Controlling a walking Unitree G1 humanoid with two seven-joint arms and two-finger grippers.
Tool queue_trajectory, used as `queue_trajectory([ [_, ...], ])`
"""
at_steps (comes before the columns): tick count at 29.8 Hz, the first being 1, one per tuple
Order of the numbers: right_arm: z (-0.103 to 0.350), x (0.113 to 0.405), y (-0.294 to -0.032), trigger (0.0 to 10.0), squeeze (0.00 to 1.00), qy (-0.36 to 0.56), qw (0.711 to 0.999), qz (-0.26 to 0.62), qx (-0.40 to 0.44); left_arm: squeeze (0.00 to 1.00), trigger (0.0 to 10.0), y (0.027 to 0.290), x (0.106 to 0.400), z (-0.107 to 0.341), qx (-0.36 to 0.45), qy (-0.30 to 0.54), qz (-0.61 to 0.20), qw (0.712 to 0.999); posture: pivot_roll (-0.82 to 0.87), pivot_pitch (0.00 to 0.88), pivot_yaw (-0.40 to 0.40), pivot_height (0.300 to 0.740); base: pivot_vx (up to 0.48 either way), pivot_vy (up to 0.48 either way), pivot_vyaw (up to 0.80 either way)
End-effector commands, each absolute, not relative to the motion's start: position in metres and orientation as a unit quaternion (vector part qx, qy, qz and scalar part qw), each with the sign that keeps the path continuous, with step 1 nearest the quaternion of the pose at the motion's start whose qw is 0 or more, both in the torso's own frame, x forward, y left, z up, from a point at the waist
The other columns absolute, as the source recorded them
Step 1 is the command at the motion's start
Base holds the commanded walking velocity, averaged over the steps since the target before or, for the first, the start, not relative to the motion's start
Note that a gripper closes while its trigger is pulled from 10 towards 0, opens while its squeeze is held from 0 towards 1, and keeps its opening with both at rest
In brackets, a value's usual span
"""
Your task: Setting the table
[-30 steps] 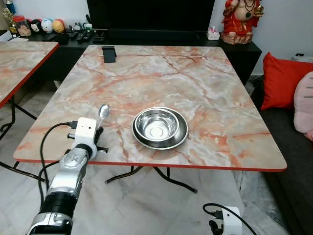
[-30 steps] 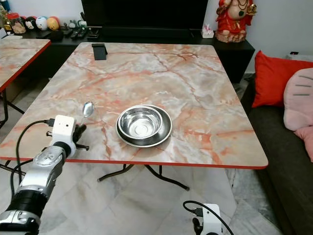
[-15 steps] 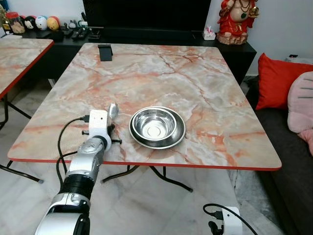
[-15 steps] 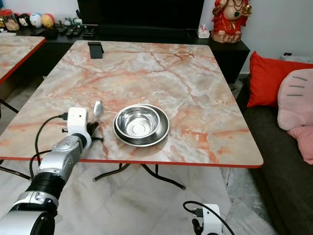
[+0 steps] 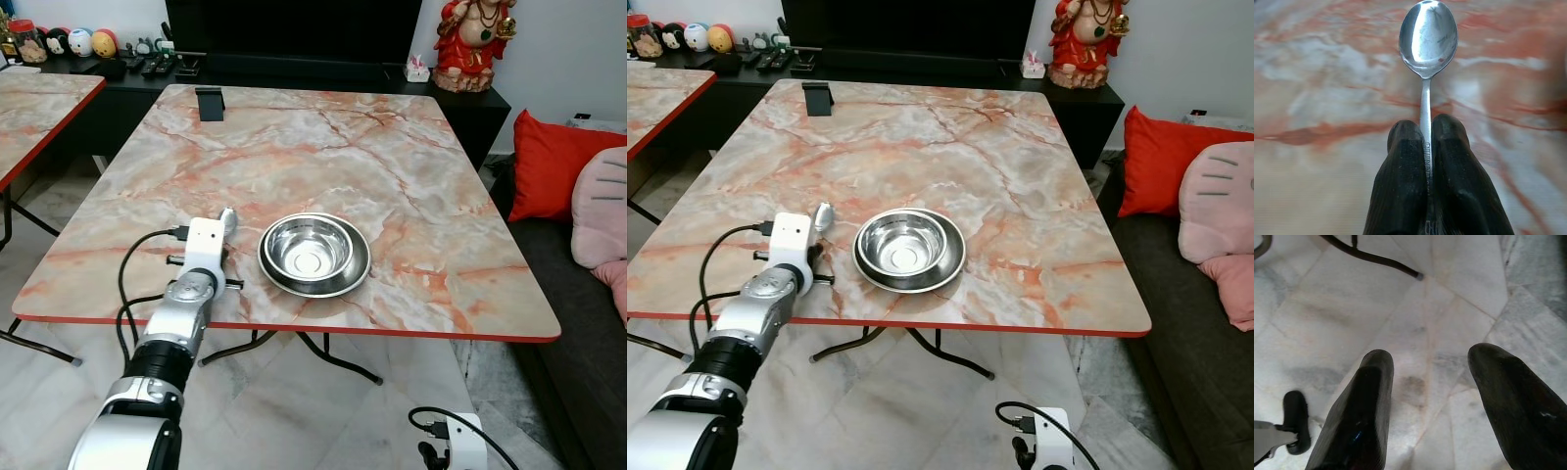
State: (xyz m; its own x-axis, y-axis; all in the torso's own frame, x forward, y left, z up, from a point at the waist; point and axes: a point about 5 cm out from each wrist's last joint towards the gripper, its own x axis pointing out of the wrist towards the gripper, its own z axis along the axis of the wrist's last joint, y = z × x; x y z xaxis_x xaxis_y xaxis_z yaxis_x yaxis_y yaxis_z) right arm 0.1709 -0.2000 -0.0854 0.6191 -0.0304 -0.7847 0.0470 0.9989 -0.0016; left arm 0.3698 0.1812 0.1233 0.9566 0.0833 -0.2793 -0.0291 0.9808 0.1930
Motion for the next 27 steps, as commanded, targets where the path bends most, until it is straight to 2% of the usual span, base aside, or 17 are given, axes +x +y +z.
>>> queue_trajectory([
  [1,-0.086,0.170,-0.199,10.0,0.00,0.433,0.901,-0.026,0.020,0.00,10.0,0.182,0.371,0.127,0.106,0.133,0.033,0.985,0.03,0.000,-0.065,0.740,0.000,0.000,0.00],
  [5,-0.085,0.171,-0.198,10.0,0.00,0.432,0.901,-0.026,0.021,0.00,10.0,0.183,0.371,0.127,0.110,0.130,0.033,0.985,0.03,0.000,-0.056,0.740,0.000,0.000,0.00],
  [18,-0.085,0.171,-0.199,10.0,0.00,0.431,0.902,-0.027,0.015,0.00,10.0,0.186,0.371,0.128,0.111,0.128,0.046,0.985,0.03,0.000,-0.056,0.740,0.000,-0.276,0.00],
  [27,-0.086,0.170,-0.199,10.0,0.00,0.432,0.901,-0.025,0.018,0.00,10.0,0.199,0.372,0.133,0.115,0.124,0.073,0.983,0.03,0.000,-0.060,0.740,0.000,0.000,0.00],
])
